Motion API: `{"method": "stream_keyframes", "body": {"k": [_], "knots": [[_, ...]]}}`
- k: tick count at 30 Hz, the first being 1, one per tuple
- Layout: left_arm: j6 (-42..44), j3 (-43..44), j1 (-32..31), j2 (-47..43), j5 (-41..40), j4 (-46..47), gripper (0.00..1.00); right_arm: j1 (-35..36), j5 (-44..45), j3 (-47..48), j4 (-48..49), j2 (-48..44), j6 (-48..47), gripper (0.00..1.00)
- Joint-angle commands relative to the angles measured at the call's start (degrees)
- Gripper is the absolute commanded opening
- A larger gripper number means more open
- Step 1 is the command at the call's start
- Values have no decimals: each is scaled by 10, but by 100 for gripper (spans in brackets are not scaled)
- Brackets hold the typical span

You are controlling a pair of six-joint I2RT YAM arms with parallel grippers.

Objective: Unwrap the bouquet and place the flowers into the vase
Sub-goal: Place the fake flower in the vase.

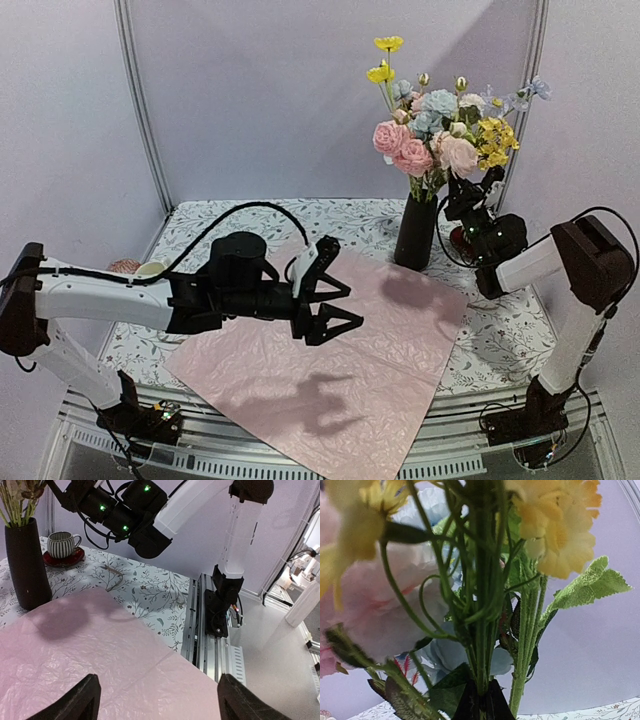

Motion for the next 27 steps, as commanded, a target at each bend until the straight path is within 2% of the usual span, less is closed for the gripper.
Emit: {"method": "stream_keyframes", "body": {"k": [1, 23, 27], "knots": [[3, -13, 12, -18, 5, 7, 82, -10, -19, 20, 154, 22, -6, 2], [-1, -3, 14, -8, 22, 12, 81, -11, -68, -18, 143, 93, -41, 3], [-3, -4, 14, -7, 22, 11, 81, -11, -70, -20, 142, 97, -44, 16]]}}
